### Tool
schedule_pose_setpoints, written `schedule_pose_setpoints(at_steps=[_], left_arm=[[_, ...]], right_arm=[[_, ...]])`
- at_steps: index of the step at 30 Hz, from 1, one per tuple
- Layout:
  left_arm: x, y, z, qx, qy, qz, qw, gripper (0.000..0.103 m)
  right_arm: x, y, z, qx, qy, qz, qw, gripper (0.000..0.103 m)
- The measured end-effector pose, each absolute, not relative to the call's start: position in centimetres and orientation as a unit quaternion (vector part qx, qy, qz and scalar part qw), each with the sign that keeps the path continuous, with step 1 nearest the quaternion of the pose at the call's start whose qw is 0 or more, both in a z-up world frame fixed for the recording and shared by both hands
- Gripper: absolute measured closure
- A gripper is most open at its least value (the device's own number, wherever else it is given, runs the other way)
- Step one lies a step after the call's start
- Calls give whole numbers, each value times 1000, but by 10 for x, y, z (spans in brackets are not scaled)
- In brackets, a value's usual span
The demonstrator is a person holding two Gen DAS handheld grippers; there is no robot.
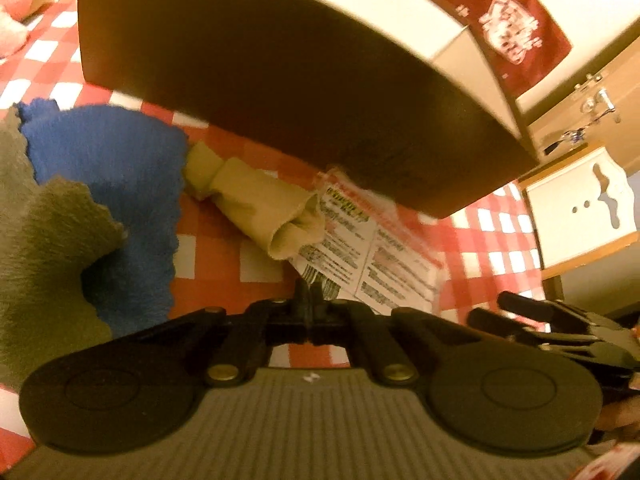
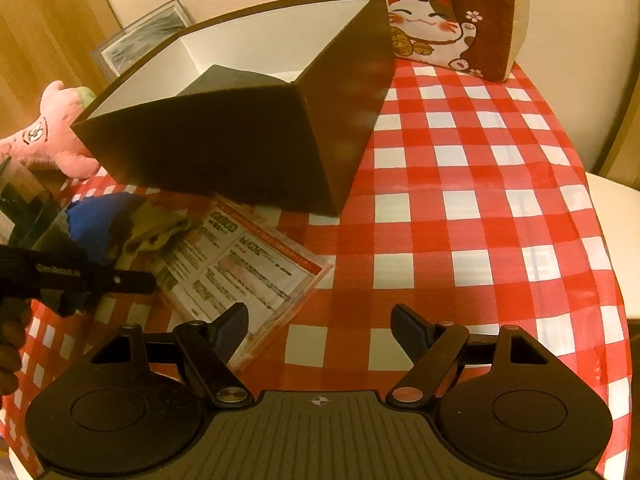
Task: Organize soft objects
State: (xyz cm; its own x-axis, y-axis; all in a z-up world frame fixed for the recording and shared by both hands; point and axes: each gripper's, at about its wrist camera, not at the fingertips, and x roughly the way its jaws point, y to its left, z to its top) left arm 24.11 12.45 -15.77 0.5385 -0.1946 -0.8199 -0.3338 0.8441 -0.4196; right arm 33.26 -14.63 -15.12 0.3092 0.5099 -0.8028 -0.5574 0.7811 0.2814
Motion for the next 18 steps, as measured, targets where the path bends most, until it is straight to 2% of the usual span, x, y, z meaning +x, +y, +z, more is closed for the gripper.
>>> schedule_pose_setpoints(at_steps=[11, 18], left_arm=[[217, 128, -111, -267, 428, 48, 862, 103], [214, 133, -97, -263, 414, 56, 869, 103]], right_arm=[[328, -141, -147, -25, 477, 349, 806, 24], [300, -114, -124, -33, 426, 447, 786, 24]])
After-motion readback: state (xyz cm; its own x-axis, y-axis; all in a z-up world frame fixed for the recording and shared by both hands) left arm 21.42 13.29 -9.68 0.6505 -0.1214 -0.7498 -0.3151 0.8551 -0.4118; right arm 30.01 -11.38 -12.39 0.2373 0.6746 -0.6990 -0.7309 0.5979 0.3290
